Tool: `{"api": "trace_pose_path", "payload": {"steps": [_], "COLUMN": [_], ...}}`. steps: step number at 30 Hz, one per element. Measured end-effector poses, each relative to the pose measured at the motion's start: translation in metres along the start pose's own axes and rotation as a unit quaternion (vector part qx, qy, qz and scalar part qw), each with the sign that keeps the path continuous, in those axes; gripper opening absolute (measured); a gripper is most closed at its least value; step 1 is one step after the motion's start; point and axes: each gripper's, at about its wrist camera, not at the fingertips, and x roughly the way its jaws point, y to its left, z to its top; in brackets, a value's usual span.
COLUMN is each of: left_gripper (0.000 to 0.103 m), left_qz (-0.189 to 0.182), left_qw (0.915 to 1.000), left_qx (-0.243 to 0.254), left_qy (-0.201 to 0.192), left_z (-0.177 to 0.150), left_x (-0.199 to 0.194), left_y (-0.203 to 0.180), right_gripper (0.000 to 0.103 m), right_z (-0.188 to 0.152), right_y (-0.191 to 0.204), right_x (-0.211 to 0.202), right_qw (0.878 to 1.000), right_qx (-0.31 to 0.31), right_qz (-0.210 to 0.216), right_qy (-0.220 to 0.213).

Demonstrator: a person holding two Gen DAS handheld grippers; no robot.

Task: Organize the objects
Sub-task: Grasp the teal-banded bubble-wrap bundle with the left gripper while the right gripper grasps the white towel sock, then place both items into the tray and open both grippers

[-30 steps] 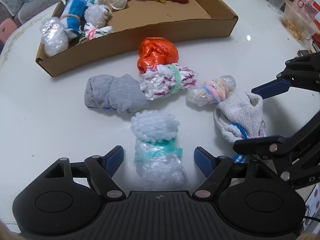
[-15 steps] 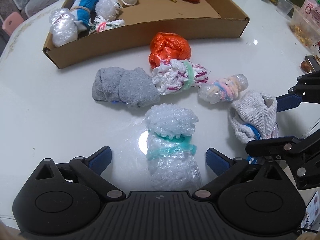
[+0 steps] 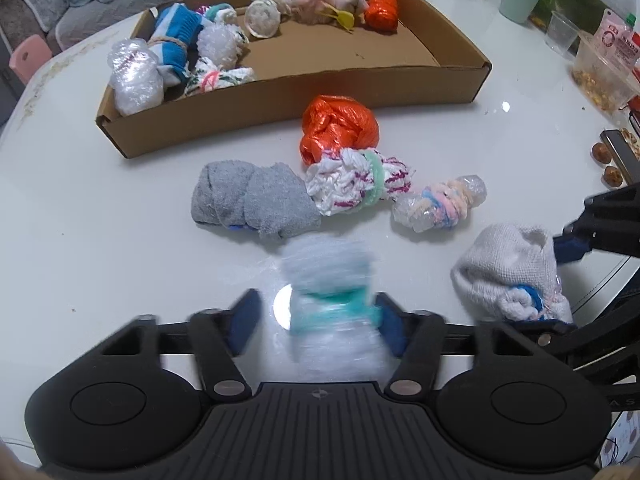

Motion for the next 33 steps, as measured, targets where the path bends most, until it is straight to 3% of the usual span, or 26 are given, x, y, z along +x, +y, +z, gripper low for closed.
{"api": "trace_pose_path", "payload": {"steps": [2,14,26,33], "left_gripper": [0.047,0.045,0.045,0.045], "left_qz": [-0.004,-0.019,-0.014,0.003], "left_qw": [1.0,0.9997,0.9973,0.9886], "left_qx": [-0.007,0.003,0.041,0.072], "left_qy": [0.006,0.018,-0.06,-0.132], "left_z": [0.015,0.024,0.056,0.108], "left_x": [-0.004,-0.014,-0.056,-0.072], "left_y": [-0.002,-0.009,-0.012,-0.013], "right_gripper": [0.043,0.035,0.035,0.035], "right_z": [-0.001,0.001,0.018,0.038], "right_y": [-0.002,-0.011,-0.042,-0.057], "right_x": [-0.002,-0.009,-0.043,-0.059], "right_qw": [1.0,1.0,0.999,0.995], "right_qx": [0.0,-0.017,0.008,-0.004], "right_qz": [0.007,0.003,-0.004,-0.014], "right_qy": [0.003,0.009,-0.051,-0.099]}}
